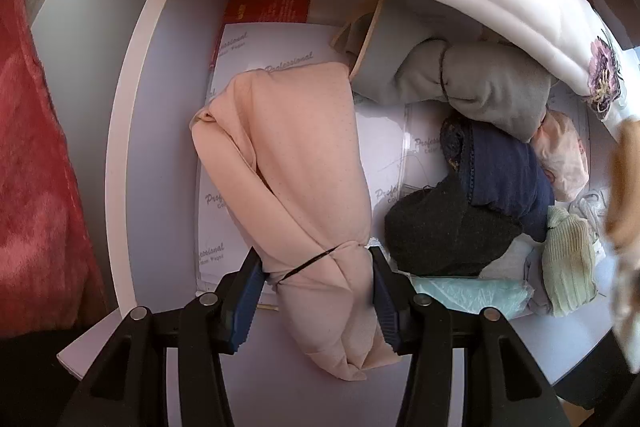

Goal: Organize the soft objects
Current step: 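Carry the beige bundle with the right tool into the gold tray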

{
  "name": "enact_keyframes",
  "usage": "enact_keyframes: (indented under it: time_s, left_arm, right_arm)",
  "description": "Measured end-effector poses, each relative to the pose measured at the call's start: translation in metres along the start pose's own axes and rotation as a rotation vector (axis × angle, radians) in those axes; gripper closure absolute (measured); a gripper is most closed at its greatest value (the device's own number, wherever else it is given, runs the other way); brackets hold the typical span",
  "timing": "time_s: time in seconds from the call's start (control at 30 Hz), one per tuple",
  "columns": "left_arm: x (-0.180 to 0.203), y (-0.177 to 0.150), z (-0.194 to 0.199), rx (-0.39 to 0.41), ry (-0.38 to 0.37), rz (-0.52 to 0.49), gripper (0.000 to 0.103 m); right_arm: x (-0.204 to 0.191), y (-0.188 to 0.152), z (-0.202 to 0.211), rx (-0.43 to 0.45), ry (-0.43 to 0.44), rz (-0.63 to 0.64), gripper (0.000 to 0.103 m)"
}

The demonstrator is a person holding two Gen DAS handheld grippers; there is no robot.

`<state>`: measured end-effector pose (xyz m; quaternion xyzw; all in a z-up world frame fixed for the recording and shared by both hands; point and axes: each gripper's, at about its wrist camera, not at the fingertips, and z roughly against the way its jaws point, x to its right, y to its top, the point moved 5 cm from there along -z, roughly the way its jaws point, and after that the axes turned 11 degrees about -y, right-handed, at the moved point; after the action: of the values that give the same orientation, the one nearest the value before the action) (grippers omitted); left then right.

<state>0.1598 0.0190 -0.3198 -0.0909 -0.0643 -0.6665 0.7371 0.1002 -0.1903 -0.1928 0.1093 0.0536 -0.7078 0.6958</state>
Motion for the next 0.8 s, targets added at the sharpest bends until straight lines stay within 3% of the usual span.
enact_keyframes:
  time_s: [0.23,0.43,0.57,0.8]
  left_arm:
    - [0.001,0.001,0.000,-0.002,-0.001,0.009,0.052]
    - [0.001,0.001,0.000,-0.003,0.000,0.007,0.052]
    - [0.001,0.002,0.000,-0.003,-0.002,0.011,0.052]
    - [-0.001,0.003,-0.002,-0.002,-0.008,0.024,0.052]
  right_arm:
    - [0.015,0.031,0.054,0.156,0.024,-0.106,0.073]
    - [0.023,0.092,0.089,0.324,-0.028,-0.157,0.072]
    - [0.027,0.133,0.090,0.403,-0.071,-0.239,0.072]
    - [0.040,0.181,0.057,0.455,-0.145,-0.326,0.072]
